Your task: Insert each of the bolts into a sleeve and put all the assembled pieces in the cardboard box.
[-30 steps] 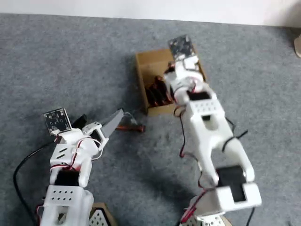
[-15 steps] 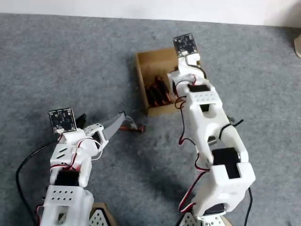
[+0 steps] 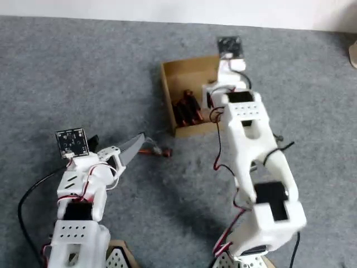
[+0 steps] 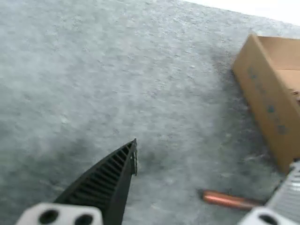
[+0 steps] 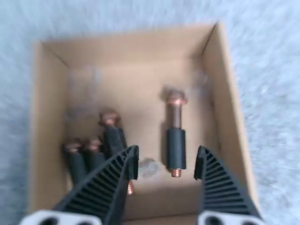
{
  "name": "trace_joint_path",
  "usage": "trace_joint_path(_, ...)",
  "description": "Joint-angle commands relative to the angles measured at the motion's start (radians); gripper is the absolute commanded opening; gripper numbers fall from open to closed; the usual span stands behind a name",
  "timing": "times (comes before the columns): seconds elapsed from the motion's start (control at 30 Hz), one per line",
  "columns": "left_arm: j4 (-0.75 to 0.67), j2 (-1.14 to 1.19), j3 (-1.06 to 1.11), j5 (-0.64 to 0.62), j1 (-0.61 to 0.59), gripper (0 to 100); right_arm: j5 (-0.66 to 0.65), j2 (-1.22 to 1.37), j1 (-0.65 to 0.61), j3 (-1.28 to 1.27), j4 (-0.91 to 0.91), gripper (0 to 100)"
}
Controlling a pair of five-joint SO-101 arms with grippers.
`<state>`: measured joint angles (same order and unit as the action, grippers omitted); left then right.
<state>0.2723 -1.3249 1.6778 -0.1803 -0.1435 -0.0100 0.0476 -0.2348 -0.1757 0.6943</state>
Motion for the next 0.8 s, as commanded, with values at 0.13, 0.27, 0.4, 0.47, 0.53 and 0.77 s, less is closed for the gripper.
trace_joint_path(0.13, 0.249, -0.015, -0.137, 0.453, -0.024, 45, 0.025, -0.344, 0.013, -0.012, 0.245, 17.6)
trace_joint_path(0.27, 0.334, -0.015, -0.223, 0.542, -0.013, 45, 0.025, -0.510, 0.010, -0.194, 0.305, 17.6)
trace_joint_path(0.4, 0.400, -0.005, -0.278, 0.686, 0.070, 45, 0.023, -0.697, 0.007, -0.430, 0.242, 17.7)
trace_joint_path(0.47, 0.466, -0.004, -0.314, 0.783, 0.136, 45, 0.018, -0.788, 0.007, -0.547, 0.211, 17.7)
trace_joint_path(0.53, 0.532, -0.004, -0.351, 0.838, 0.186, 45, 0.018, -0.872, 0.002, -0.662, 0.174, 17.7)
trace_joint_path(0.77, 0.752, -0.001, -0.493, 1.000, 0.298, 45, 0.023, -1.104, -0.064, -1.038, 0.005, 17.7)
